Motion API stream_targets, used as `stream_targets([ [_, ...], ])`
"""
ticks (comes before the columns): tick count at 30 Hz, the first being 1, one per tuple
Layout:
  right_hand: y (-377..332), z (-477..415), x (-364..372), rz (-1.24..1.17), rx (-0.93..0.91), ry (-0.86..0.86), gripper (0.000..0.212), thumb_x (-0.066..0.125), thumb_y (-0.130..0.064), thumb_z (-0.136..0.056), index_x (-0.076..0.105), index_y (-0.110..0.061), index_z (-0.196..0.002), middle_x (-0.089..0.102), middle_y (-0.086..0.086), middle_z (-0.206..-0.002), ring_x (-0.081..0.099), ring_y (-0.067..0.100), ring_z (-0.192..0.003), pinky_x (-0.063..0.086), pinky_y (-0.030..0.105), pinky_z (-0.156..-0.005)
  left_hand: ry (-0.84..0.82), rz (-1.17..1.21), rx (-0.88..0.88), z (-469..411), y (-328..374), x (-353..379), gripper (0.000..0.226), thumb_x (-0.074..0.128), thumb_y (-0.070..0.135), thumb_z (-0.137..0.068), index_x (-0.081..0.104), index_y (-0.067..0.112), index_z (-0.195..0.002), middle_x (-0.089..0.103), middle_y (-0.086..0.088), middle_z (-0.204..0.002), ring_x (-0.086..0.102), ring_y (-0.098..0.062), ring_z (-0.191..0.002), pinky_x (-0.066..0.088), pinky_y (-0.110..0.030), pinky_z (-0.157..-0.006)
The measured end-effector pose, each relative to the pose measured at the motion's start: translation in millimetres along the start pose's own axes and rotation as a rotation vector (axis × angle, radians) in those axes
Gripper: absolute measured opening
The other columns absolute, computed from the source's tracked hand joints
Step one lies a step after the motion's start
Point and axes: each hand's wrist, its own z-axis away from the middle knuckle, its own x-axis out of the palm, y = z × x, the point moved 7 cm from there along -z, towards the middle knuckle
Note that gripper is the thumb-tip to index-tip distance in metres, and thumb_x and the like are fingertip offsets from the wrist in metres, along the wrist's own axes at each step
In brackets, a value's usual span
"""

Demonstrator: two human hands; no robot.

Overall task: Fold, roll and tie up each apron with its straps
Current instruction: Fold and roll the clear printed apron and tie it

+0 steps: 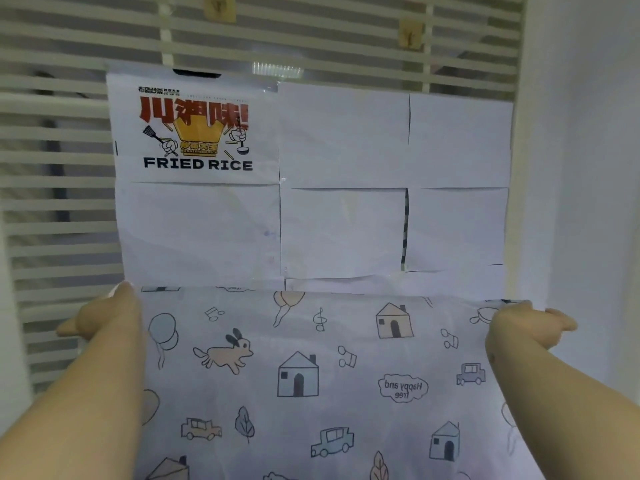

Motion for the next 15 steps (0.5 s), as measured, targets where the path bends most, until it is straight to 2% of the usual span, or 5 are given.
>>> stream_targets([
  [2, 3, -1, -1, -0.035, 0.016, 0.020, 0.039, 0.040, -0.008, -0.095, 0.035, -0.012, -0.133, 0.053, 0.008, -0.108, 0.051, 0.029, -0.091, 0.039, 0.035, -0.080, 0.031, 0.024, 0.025, 5, 0, -7, 0.075, 0.056, 0.040, -0.091, 0.029, -0.007, -0.142, 0.033, -0.026, -0.146, 0.039, -0.036, -0.129, 0.035, -0.044, -0.107],
  [5, 4, 4, 3, 0.024, -0.027, -0.001, 0.051, 0.042, -0.002, -0.094, 0.030, -0.015, -0.141, 0.043, 0.007, -0.136, 0.052, 0.025, -0.104, 0.034, 0.027, -0.080, 0.016, -0.242, 0.158, 14, 6, -7, 0.067, 0.040, 0.041, -0.100, 0.050, -0.023, -0.118, 0.048, -0.040, -0.124, 0.046, -0.047, -0.117, 0.036, -0.045, -0.099],
  [9, 10, 27, 22, 0.328, -0.238, -0.216, 0.062, 0.050, 0.002, -0.089, 0.030, -0.019, -0.144, 0.013, 0.007, -0.155, 0.052, 0.032, -0.101, 0.040, 0.038, -0.088, -0.065, -0.303, 0.266, 38, 18, 7, 0.052, 0.035, 0.030, -0.102, 0.056, -0.017, -0.115, 0.055, -0.035, -0.121, 0.053, -0.044, -0.108, 0.041, -0.045, -0.094],
  [12, 18, 82, 63, 0.497, -0.569, -0.733, 0.044, 0.057, -0.006, -0.089, 0.051, -0.015, -0.131, 0.034, 0.009, -0.149, 0.053, 0.029, -0.106, 0.038, 0.038, -0.096, -0.201, -0.295, 0.350, 54, 26, 31, 0.048, 0.035, 0.027, -0.100, 0.063, -0.008, -0.086, 0.066, -0.022, -0.088, 0.056, -0.040, -0.087, 0.046, -0.038, -0.074],
  [15, 41, 160, 85, 0.661, -0.635, -1.424, 0.053, 0.067, -0.033, -0.087, 0.047, -0.024, -0.136, 0.045, -0.008, -0.134, 0.045, 0.017, -0.125, 0.034, 0.030, -0.100, -0.335, -0.287, 0.400, 85, 37, 51, 0.049, 0.035, 0.027, -0.101, 0.046, 0.007, -0.058, 0.049, -0.005, -0.055, 0.040, -0.025, -0.058, 0.030, -0.031, -0.050],
])
